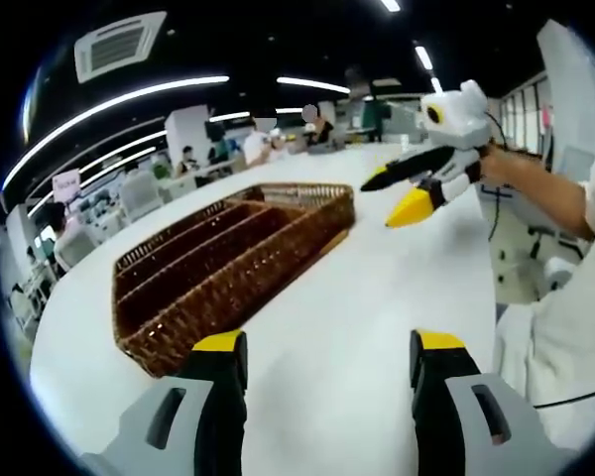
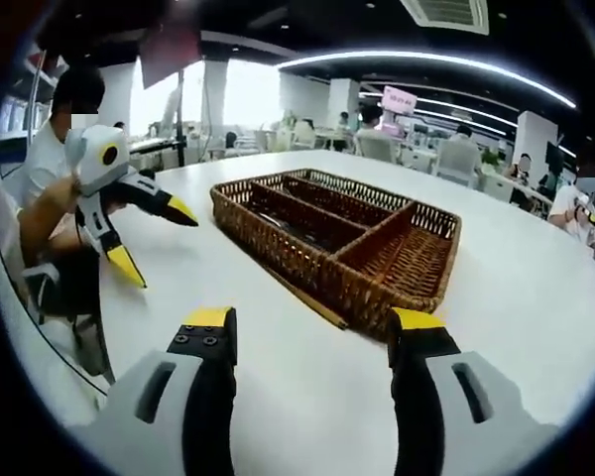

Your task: Arrange the knives, forks, and spoons in their matching storage slots by inserting each utensil handle-first until every utensil is classified and aligned in the correct compartment

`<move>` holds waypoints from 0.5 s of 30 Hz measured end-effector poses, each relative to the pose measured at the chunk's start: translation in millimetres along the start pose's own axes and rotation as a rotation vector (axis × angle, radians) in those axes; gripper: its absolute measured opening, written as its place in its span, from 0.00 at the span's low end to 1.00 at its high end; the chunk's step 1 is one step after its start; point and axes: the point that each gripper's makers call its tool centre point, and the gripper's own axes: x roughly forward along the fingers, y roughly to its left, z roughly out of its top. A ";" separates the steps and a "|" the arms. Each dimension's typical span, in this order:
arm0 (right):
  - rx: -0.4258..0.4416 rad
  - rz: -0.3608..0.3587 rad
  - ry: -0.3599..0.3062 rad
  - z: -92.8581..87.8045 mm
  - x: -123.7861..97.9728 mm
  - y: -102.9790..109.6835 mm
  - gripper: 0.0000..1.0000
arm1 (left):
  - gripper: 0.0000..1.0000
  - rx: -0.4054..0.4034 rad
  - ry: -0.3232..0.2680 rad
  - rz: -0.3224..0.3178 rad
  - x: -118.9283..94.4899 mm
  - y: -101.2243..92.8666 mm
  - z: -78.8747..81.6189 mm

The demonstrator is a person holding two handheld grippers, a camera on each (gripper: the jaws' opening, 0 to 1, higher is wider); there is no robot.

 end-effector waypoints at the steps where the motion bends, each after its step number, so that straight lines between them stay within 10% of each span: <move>1: -0.004 0.004 -0.001 -0.4 1.0 0.8 0.63 | 0.67 0.001 -0.001 0.001 0.2 0.3 0.4; 15: -0.026 0.075 0.007 0.0 13.4 4.3 0.57 | 0.67 0.004 0.011 -0.005 3.1 -0.6 0.0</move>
